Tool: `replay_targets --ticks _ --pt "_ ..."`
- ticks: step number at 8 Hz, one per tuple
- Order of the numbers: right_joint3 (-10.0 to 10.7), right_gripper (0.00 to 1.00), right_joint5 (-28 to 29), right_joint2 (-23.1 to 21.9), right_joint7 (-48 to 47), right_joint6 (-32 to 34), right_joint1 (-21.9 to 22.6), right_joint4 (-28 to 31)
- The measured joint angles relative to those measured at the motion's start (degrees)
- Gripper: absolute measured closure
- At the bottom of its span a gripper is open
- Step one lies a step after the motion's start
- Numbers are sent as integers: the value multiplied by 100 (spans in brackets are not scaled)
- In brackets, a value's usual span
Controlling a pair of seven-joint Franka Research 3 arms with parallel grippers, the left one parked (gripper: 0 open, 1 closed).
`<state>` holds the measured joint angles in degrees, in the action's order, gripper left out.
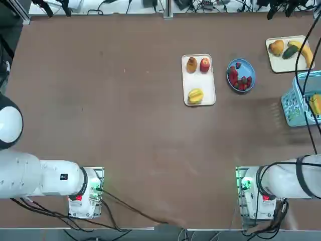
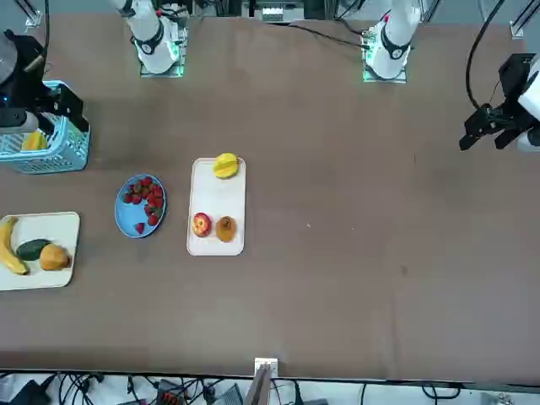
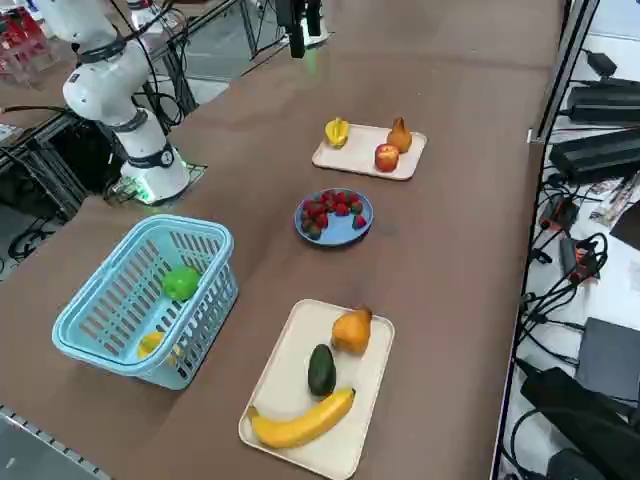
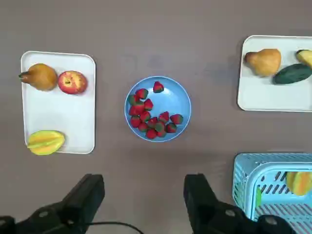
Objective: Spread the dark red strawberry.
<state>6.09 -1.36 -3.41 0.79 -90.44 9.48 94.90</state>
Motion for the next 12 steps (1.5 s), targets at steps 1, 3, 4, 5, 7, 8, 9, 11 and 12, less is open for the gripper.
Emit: replay_targets --ticks 1,3,4,5,7,8,9,11,12 --pt "-1 0 0 3 33 0 -1 -5" --pt "-20 0 0 57 49 26 8 -5" --pt "-35 0 -58 151 51 41 18 47" --pt "-36 0 -132 241 53 -53 19 219" --pt "-13 0 -154 373 53 -564 10 775" --pt "-11 0 -156 403 53 -869 10 1129" --pt "-12 0 -155 421 52 -1216 12 1511" --pt "-5 0 -152 455 -211 -1989 -44 2238" --pt "2 0 -151 462 -704 -2355 -141 2554"
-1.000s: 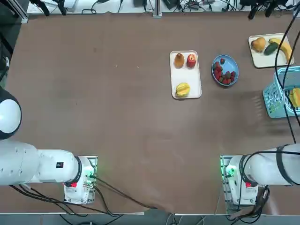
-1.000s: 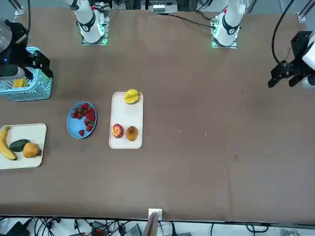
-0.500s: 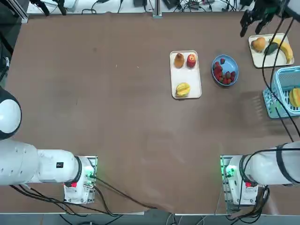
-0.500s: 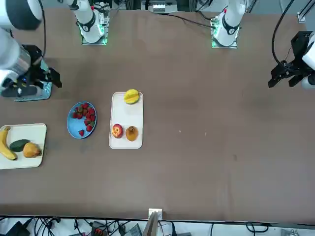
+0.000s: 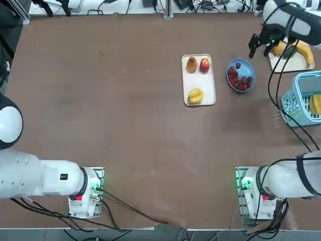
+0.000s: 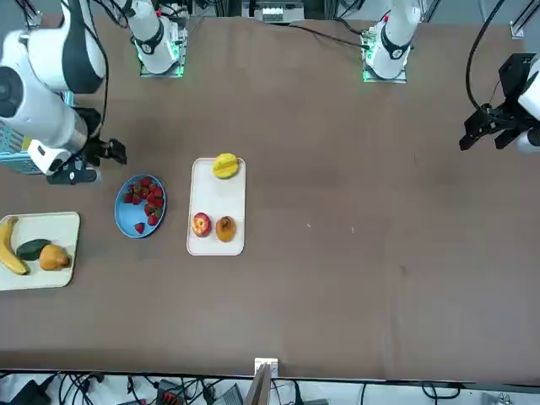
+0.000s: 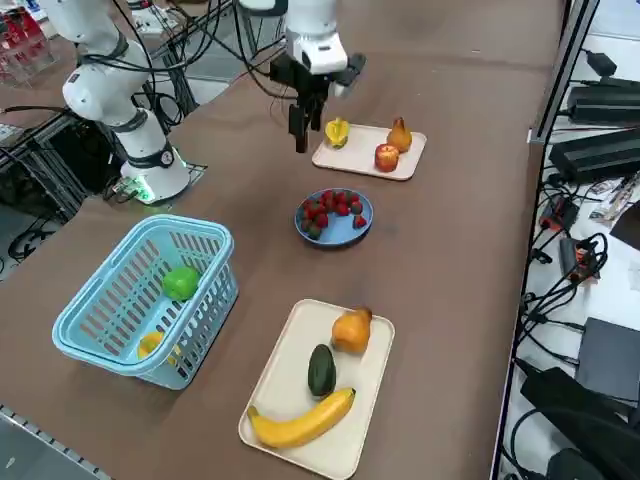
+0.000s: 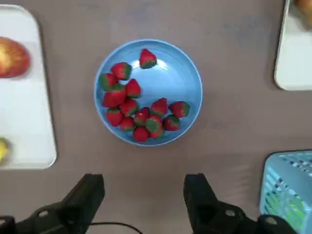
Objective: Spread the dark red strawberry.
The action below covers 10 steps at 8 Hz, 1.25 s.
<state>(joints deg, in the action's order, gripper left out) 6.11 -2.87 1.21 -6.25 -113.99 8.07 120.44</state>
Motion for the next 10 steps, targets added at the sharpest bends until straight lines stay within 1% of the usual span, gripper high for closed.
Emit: replay_targets --ticks 2,3,4,5,6,8,9,10 --pt "12 1 46 7 -1035 -496 -217 434" --pt "17 2 337 15 -1441 -637 -391 556" --pt "23 7 790 42 -1725 -742 -585 614" --pt "33 9 1085 73 -2018 -859 -772 646" --pt "40 8 1188 113 -2395 -1019 -896 703" --pt "19 3 1214 250 -2957 -1417 -907 884" --pt "-15 1 1215 369 -3180 -1620 -838 962" --pt "-44 3 1215 528 -3324 -1788 -704 998"
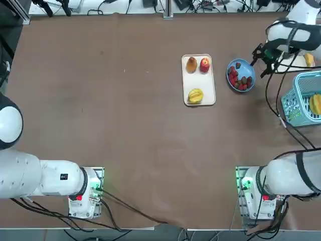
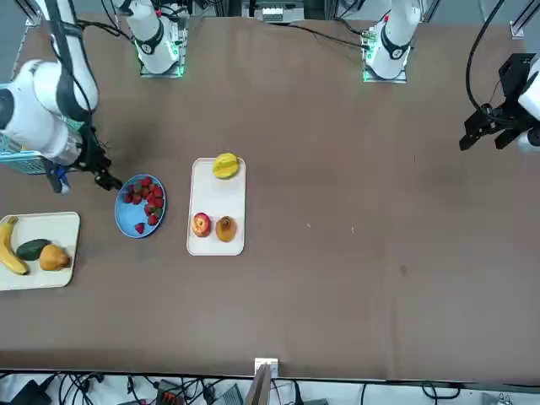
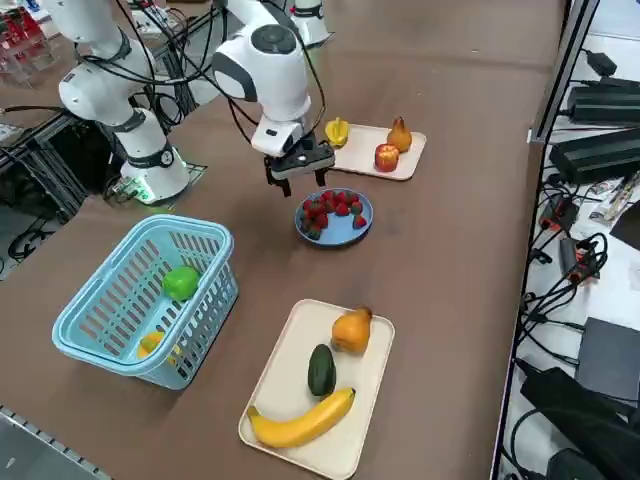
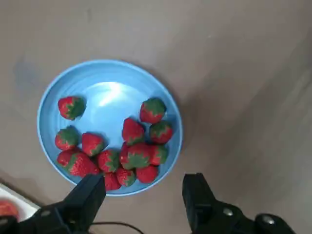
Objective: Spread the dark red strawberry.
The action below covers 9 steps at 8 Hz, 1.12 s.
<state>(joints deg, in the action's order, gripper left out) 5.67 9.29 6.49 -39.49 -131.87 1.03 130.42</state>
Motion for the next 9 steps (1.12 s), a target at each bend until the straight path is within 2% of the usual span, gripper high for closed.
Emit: replay_targets --ticks 2,5,9 --pt "-36 4 0 336 -124 -339 233 4" --pt "-29 7 0 717 -129 -710 274 -5" --pt "-19 7 0 815 -130 -728 275 -7"
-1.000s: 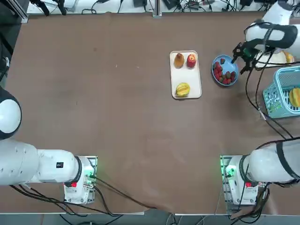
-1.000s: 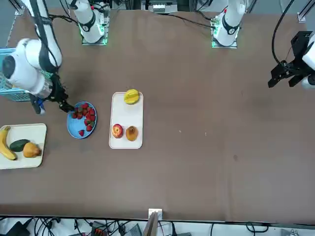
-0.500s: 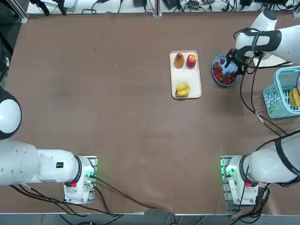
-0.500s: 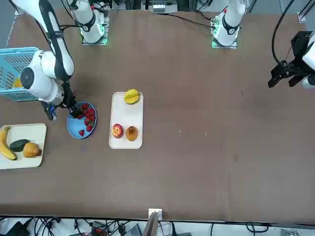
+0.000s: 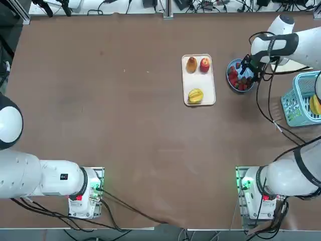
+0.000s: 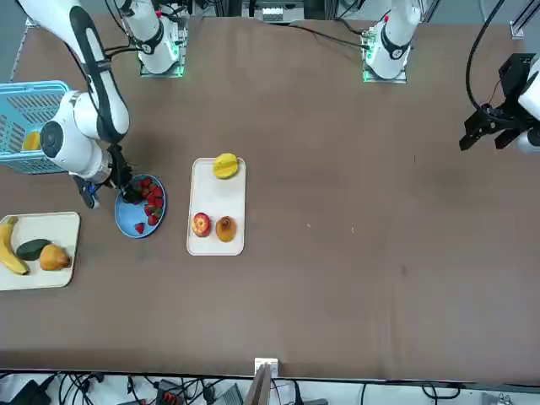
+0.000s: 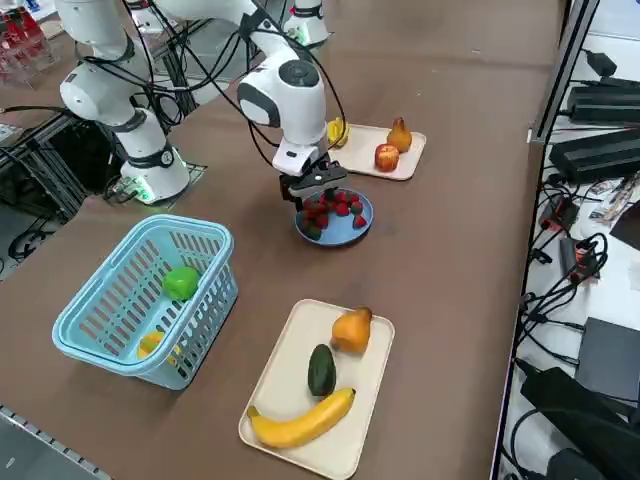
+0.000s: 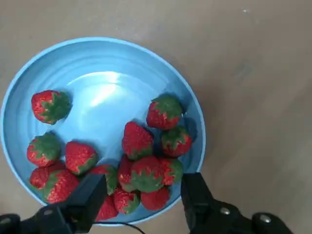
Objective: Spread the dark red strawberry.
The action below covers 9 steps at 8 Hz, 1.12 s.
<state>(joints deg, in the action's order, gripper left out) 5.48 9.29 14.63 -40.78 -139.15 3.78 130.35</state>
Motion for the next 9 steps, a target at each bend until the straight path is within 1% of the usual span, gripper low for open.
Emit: replay_targets --ticks 1,3,9 --pt "0 10 0 16 0 -1 0 0" --pt "1 12 0 89 0 -21 0 -19" --pt "1 15 0 255 0 -156 0 -68"
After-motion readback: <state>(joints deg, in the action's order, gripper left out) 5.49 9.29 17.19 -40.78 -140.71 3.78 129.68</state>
